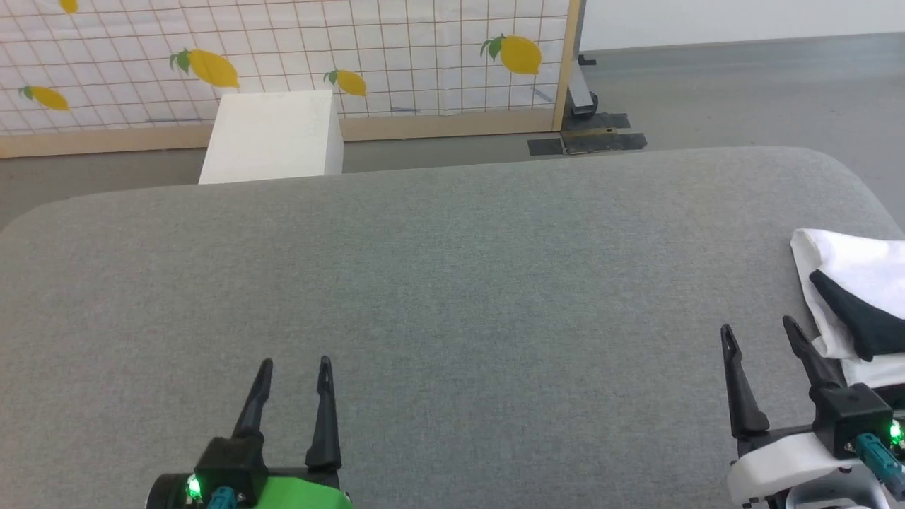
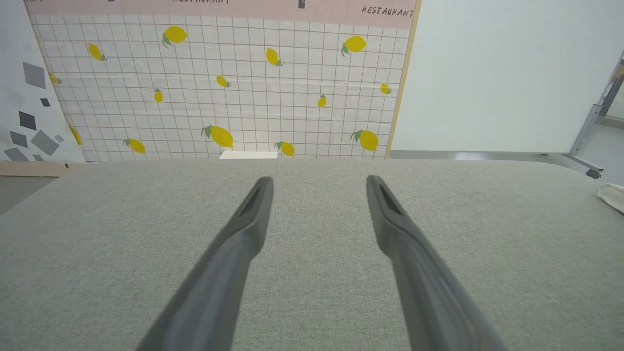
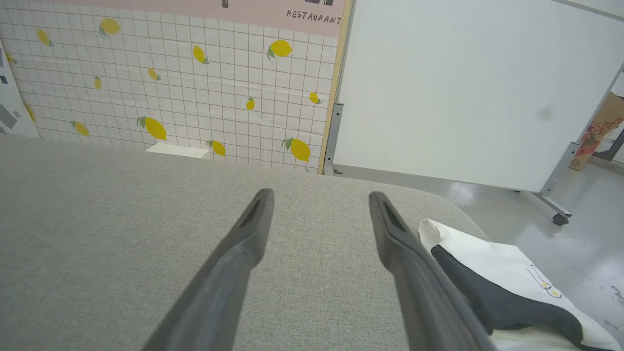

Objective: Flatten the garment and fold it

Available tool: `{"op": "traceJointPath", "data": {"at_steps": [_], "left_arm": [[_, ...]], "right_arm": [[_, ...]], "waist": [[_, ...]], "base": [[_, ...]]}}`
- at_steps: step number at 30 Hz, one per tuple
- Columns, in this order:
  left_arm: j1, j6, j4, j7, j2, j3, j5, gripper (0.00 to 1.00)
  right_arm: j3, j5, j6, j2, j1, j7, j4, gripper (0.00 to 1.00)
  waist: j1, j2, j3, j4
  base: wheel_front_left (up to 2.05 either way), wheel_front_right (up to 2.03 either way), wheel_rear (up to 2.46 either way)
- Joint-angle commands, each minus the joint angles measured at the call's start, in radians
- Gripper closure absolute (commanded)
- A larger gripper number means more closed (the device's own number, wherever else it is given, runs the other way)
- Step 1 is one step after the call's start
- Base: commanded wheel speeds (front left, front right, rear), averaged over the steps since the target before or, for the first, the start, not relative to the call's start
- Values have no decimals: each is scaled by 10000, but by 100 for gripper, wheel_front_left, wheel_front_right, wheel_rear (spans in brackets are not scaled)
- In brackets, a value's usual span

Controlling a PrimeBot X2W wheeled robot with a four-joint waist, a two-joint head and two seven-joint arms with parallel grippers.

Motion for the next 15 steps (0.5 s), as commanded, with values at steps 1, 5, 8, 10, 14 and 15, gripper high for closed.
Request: {"op": "traceJointPath", "data": {"at_steps": [1,5,8,10,14,15], "left_arm": [[132,55,44,-88,-13,-27,-16,0],[139,-46,113,-105,20,-123,45,0],[170,-71,122,-113,20,-147,74,0],[202,-79,123,-116,16,-166,92,0],[123,-37,92,-70,4,-205,71,100],[139,-39,94,-70,2,-216,100,100]], "right_arm": [[-22,28,-19,18,103,-149,77,0],[-65,391,-19,24,160,-382,331,0],[-146,581,-19,25,154,-487,507,0],[-162,642,-19,26,144,-531,594,0],[-143,633,-2,2,6,-508,694,100],[-143,644,0,0,4,-504,702,100]], "waist": [[1,-1,12,-41],[1,-1,-32,-82],[1,-1,-93,-98],[1,-1,-122,-105],[1,-1,-150,-112],[1,-1,-151,-111]], "base": [[0,0,0],[0,0,0],[0,0,0],[0,0,0],[0,0,0],[0,0,0]]}}
